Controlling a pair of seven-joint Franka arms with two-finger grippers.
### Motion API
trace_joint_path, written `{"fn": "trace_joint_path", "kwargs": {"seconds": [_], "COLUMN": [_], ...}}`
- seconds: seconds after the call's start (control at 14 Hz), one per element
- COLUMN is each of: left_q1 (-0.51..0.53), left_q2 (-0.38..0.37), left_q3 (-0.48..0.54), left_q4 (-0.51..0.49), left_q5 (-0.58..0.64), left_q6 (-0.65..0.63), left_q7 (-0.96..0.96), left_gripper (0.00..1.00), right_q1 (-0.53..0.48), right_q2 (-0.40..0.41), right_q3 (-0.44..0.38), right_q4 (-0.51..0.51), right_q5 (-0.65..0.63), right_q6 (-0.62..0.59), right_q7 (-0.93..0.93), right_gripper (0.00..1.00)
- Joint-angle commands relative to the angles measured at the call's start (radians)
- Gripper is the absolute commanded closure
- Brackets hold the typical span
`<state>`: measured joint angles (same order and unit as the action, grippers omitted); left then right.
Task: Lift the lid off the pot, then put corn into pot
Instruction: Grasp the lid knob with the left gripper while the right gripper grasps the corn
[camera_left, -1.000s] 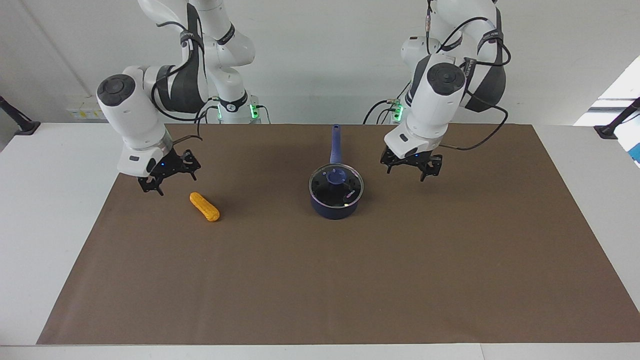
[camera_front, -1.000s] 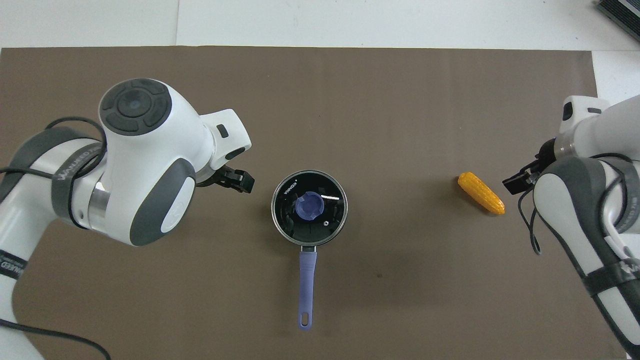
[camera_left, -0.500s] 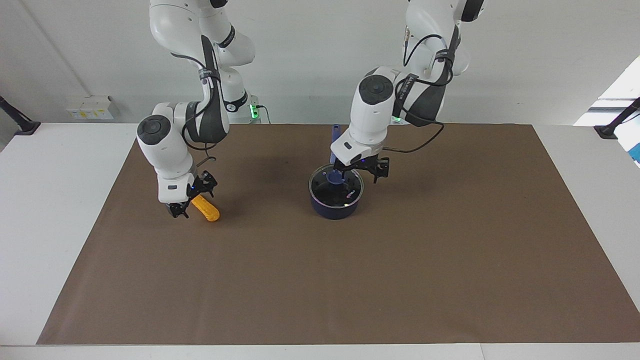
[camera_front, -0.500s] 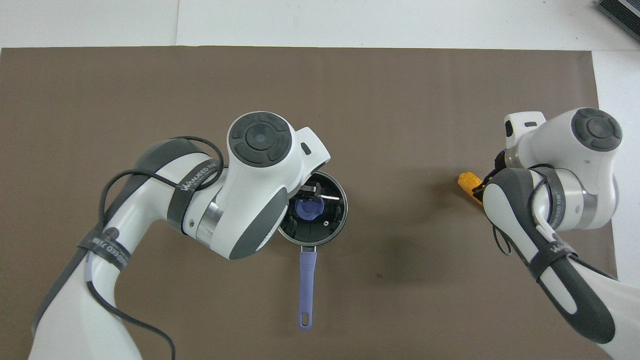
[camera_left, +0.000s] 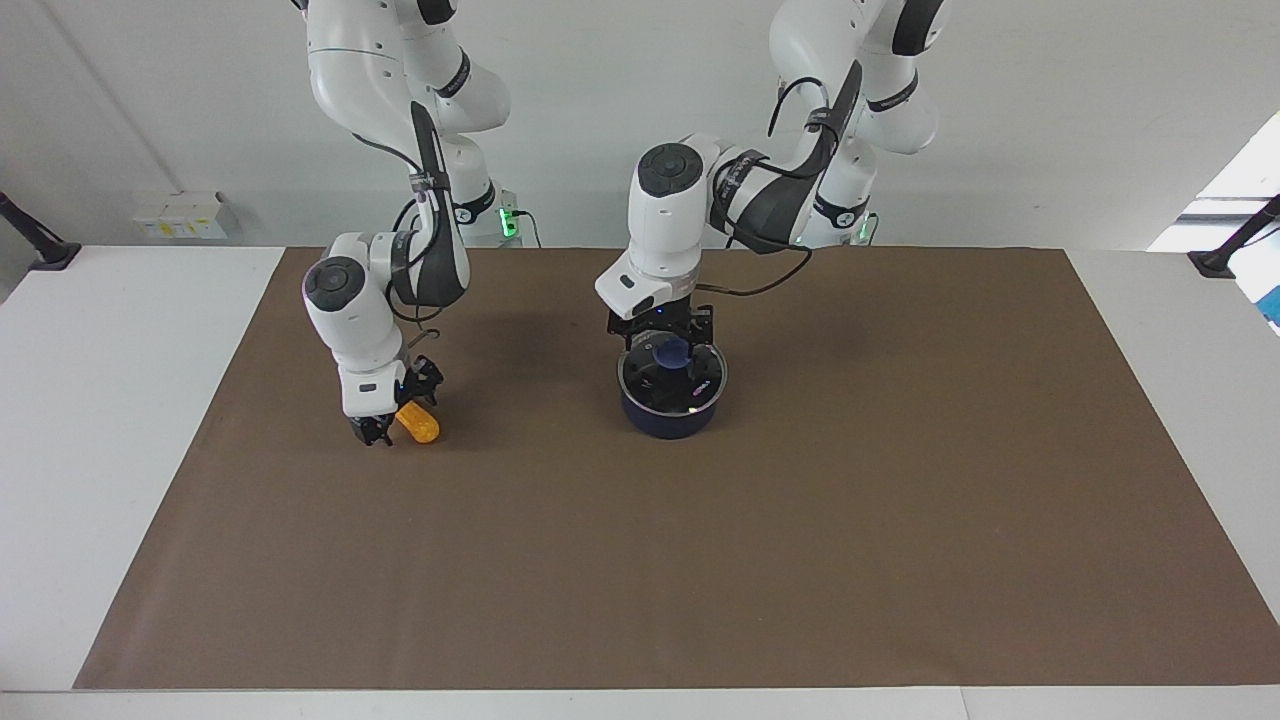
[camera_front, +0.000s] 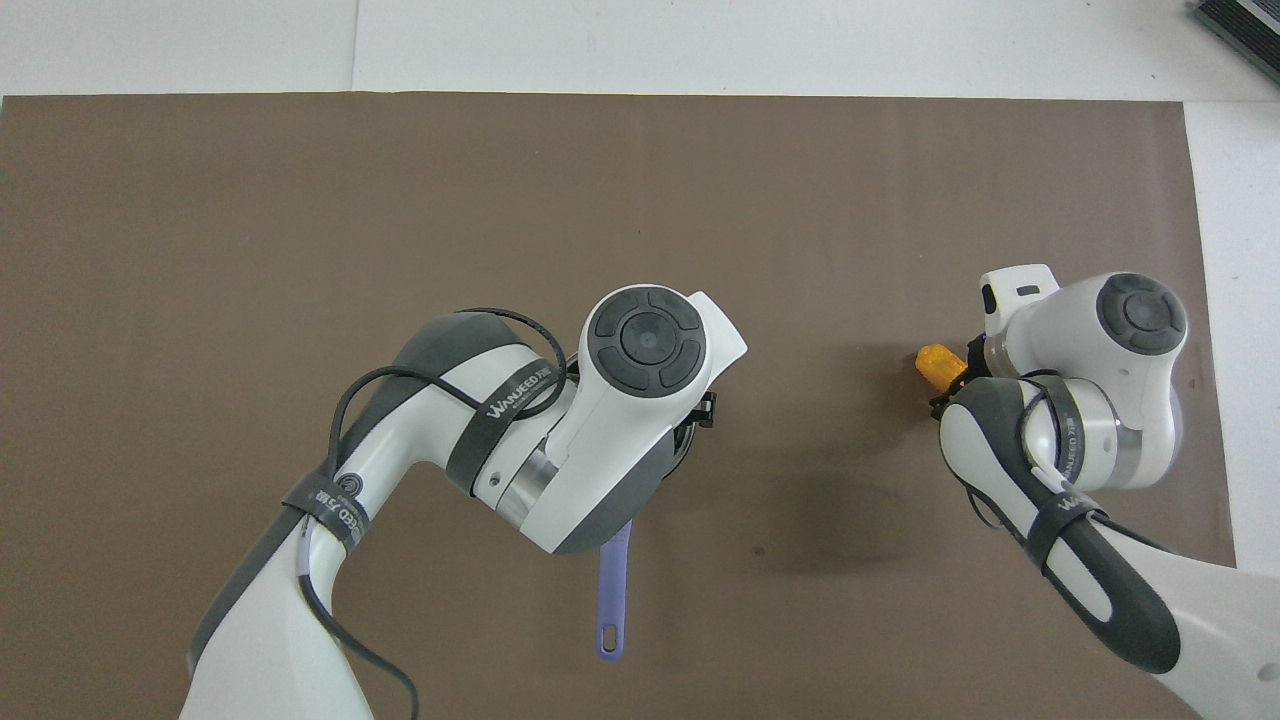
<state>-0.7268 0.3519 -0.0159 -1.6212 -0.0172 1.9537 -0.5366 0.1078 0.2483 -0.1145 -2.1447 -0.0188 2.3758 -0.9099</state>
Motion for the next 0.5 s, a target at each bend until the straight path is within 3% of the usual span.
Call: {"fn": "trace_joint_path", "kwargs": {"seconds": [0.0,0.14,0.21,0.43], "left_q1": [-0.002,0.003,0.003,-0.002], "left_q2": [-0.024,-0.039,-0.042,-0.042], "left_q3": [0.014,0.014,0.014,0.017], "left_q4": [-0.078,-0.108,-0.117,-0.105], "left_q5": [0.002,0.006,0.006,0.009], "left_q6": [0.075,0.094,0.094,0.082], "left_q7": [-0.008,-0.005,-0.006,-0.006], "left_gripper": [0.00,0.00,0.00,0.00], "right_q1": [-0.008,-0.014,-0.016,-0.007], "right_q2": [-0.003,-0.003,-0.010,-0.035], "right_q3": [0.003,0.004,0.004,0.003], "right_q4": [-0.009,-0.001,0.008,0.113], "right_q5": [0.020,0.023,0.042,0.063], "right_q6": [0.008,-0.003,-0.033,-0.208], "right_q7": [-0.026,-0.012,0.031,0.140], "right_gripper": [0.60,0.96,1.00,1.00]}}
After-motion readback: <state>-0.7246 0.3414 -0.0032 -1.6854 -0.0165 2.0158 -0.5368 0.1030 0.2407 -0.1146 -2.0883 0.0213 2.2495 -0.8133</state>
